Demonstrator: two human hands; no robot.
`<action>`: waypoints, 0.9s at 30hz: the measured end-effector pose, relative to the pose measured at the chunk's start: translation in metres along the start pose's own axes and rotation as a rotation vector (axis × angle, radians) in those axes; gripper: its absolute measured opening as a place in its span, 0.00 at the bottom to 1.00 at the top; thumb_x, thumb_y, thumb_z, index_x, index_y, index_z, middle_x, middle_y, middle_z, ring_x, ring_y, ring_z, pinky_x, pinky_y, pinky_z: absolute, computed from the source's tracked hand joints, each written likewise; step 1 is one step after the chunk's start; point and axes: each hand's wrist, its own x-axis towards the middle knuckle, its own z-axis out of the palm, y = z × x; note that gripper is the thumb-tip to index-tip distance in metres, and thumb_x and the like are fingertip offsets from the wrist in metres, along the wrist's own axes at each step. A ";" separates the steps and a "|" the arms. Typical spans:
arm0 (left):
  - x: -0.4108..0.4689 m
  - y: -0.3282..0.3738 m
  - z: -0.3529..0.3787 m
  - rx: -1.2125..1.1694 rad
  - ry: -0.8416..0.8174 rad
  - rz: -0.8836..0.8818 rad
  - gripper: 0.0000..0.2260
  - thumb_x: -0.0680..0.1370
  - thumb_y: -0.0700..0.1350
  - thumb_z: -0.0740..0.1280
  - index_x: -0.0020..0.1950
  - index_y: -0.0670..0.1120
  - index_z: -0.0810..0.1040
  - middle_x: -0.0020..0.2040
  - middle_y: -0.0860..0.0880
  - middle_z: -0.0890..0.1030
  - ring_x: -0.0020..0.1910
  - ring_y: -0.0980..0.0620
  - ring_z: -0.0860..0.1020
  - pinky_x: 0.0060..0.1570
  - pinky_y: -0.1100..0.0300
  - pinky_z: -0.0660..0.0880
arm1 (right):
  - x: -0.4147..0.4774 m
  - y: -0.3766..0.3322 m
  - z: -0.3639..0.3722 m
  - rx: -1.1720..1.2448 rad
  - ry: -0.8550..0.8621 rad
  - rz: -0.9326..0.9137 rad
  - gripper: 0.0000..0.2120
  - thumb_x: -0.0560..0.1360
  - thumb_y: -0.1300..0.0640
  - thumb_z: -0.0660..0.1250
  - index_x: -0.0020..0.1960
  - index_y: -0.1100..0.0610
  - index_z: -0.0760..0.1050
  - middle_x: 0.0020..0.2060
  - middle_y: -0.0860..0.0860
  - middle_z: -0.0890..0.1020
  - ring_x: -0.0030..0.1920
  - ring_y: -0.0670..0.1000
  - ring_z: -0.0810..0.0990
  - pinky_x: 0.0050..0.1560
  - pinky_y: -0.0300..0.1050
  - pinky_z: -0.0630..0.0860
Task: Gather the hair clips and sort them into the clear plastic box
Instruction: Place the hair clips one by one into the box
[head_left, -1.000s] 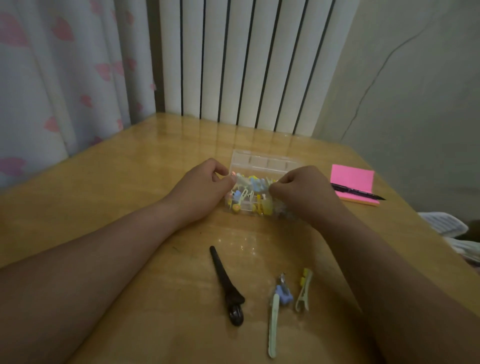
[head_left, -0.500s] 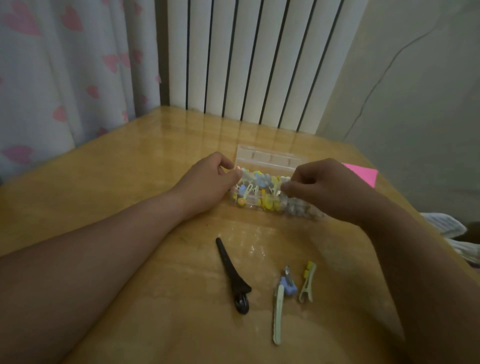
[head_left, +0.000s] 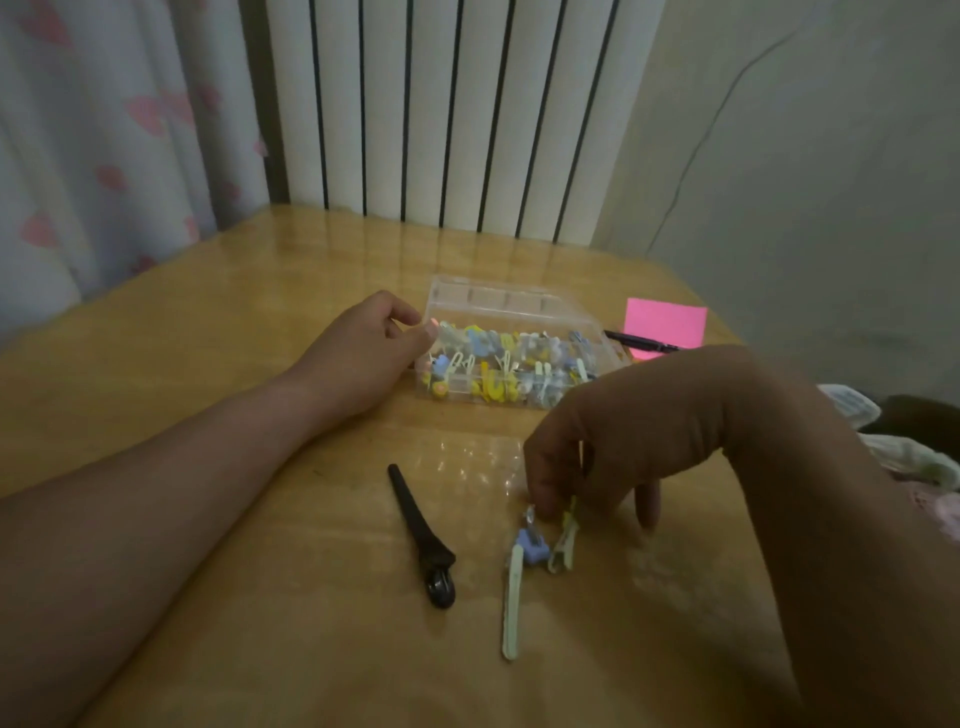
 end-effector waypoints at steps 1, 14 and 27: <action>0.000 0.000 0.000 0.004 0.002 0.001 0.15 0.82 0.60 0.68 0.63 0.52 0.79 0.45 0.50 0.82 0.44 0.53 0.80 0.40 0.55 0.70 | 0.000 -0.003 0.001 -0.007 0.007 0.004 0.12 0.78 0.67 0.73 0.54 0.51 0.84 0.52 0.55 0.80 0.45 0.53 0.82 0.45 0.54 0.88; 0.002 0.000 0.001 -0.011 0.011 0.008 0.15 0.83 0.59 0.68 0.62 0.51 0.78 0.44 0.52 0.81 0.41 0.56 0.78 0.39 0.57 0.69 | -0.004 0.013 -0.006 -0.143 0.250 0.014 0.08 0.79 0.56 0.73 0.50 0.42 0.83 0.47 0.44 0.85 0.43 0.47 0.86 0.45 0.43 0.85; 0.001 0.003 0.003 0.019 0.000 -0.009 0.15 0.83 0.59 0.67 0.64 0.52 0.77 0.45 0.52 0.81 0.43 0.54 0.80 0.38 0.55 0.70 | 0.051 -0.030 -0.044 0.279 0.937 0.098 0.16 0.77 0.51 0.72 0.46 0.66 0.85 0.34 0.58 0.84 0.30 0.51 0.75 0.33 0.41 0.72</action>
